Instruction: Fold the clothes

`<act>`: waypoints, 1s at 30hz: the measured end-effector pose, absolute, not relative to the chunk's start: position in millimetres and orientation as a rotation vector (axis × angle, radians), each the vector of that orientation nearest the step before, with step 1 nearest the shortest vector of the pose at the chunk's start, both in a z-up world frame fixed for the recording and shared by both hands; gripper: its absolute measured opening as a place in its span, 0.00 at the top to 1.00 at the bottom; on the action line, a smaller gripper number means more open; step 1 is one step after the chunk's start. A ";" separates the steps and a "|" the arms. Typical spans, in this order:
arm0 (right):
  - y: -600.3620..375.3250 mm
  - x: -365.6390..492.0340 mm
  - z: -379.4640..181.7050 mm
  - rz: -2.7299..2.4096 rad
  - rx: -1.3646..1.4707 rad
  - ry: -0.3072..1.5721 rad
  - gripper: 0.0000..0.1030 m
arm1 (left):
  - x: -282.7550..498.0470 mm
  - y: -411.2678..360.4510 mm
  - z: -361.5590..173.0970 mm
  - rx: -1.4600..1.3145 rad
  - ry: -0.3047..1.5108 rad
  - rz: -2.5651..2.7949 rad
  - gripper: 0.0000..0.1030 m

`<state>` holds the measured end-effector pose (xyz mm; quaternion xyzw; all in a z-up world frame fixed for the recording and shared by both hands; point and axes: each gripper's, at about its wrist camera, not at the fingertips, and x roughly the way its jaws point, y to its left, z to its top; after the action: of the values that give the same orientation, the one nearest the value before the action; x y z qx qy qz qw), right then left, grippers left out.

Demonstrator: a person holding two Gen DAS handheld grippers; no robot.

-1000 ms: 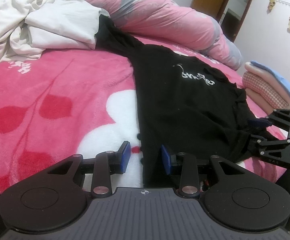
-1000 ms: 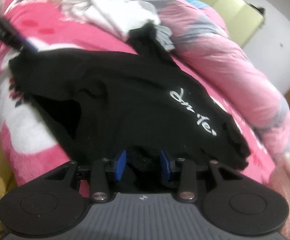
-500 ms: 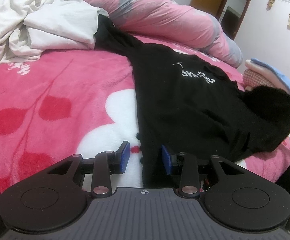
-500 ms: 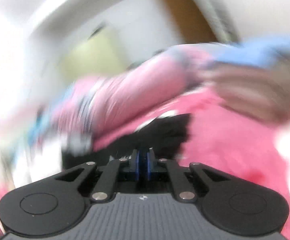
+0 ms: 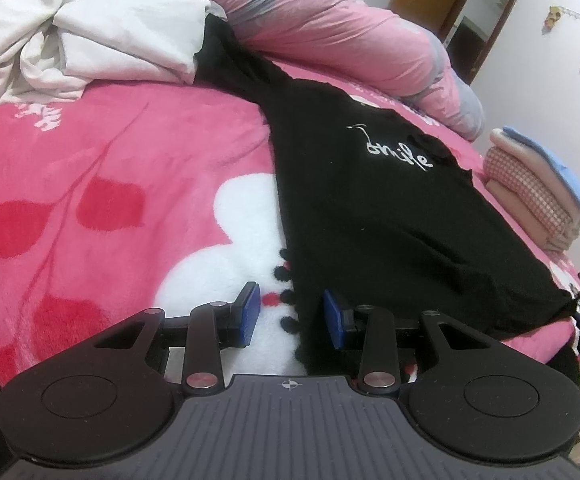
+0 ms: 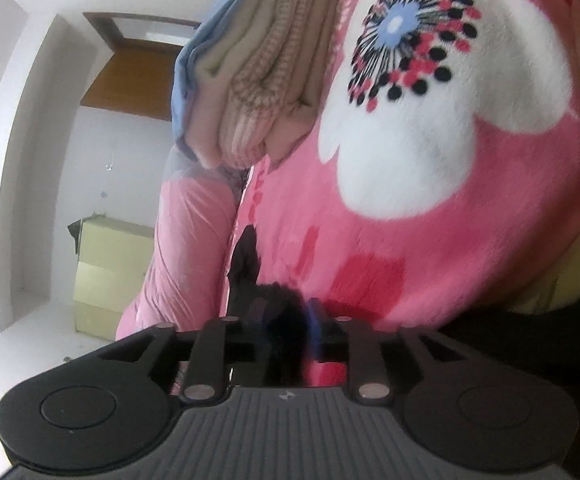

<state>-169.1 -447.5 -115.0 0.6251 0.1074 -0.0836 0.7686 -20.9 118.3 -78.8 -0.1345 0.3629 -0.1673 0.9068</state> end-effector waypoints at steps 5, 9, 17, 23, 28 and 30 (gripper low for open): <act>-452.0 -157.4 -104.9 -0.196 1.262 0.313 0.61 | -21.0 118.7 -78.5 -0.273 0.751 -0.348 0.65; -450.6 -145.6 -93.3 -0.144 1.188 0.394 0.60 | -21.3 118.2 -78.7 -0.266 0.748 -0.348 0.65; -451.0 -152.4 -99.5 -0.122 1.211 0.425 0.87 | -23.8 125.9 -74.5 -0.312 0.764 -0.397 0.58; -451.1 -149.9 -104.6 -0.098 1.228 0.446 0.85 | -36.3 125.3 -71.5 -0.321 0.780 -0.467 0.57; -445.8 -138.6 -99.1 -0.084 1.179 0.466 0.85 | -35.5 108.3 -76.0 -0.250 0.806 -0.440 0.58; -442.2 -134.4 -94.6 -0.083 1.141 0.475 0.88 | -37.1 102.0 -74.0 -0.201 0.802 -0.423 0.67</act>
<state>-134.4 -442.2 -94.6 0.5348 0.2226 -0.0389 0.8142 -37.1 102.0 -74.0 -0.0971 0.3867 -0.2042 0.8941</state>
